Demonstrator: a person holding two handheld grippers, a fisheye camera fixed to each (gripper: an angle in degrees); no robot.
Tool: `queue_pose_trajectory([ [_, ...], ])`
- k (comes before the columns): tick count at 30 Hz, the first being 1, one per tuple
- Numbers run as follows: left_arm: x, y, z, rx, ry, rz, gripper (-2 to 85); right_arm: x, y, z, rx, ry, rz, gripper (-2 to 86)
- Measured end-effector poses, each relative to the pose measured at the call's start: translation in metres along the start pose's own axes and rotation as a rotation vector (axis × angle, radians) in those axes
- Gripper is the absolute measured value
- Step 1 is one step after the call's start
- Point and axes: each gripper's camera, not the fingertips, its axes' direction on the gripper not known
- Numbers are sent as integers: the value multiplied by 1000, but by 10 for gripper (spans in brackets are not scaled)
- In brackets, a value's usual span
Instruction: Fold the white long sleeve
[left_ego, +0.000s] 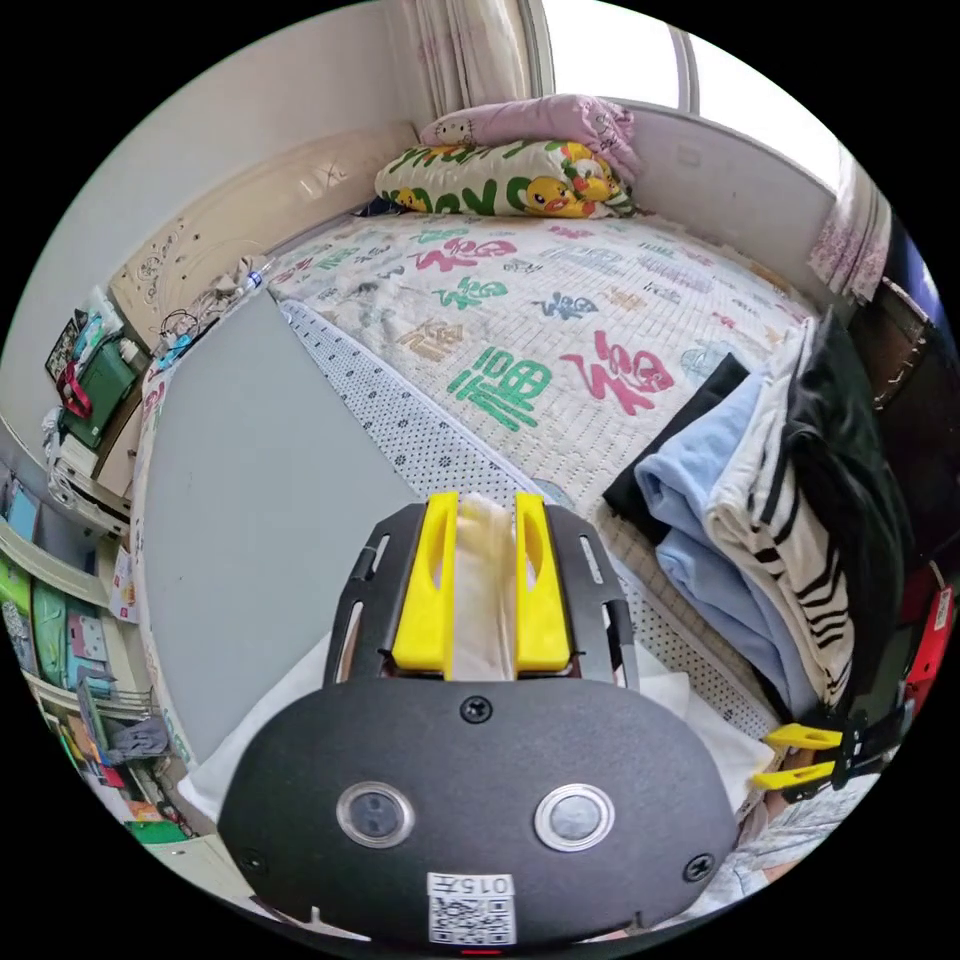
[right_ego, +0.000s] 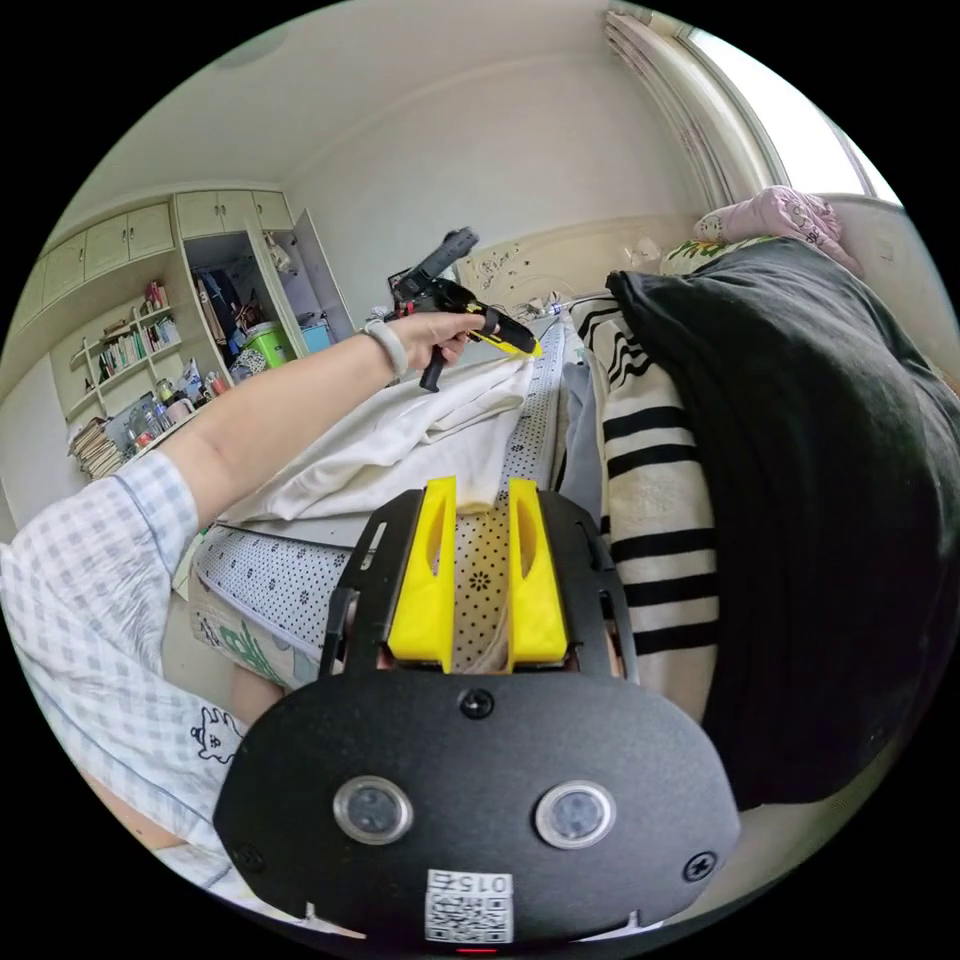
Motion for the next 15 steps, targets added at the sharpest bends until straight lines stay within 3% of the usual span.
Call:
queue_pose_trajectory([
  [7, 26, 0, 24, -19, -55, 86, 54, 7, 8, 17, -8, 25, -50, 83],
  [15, 58, 13, 17, 35, -156, 136, 22, 11, 17, 35, 11, 39, -67, 21],
])
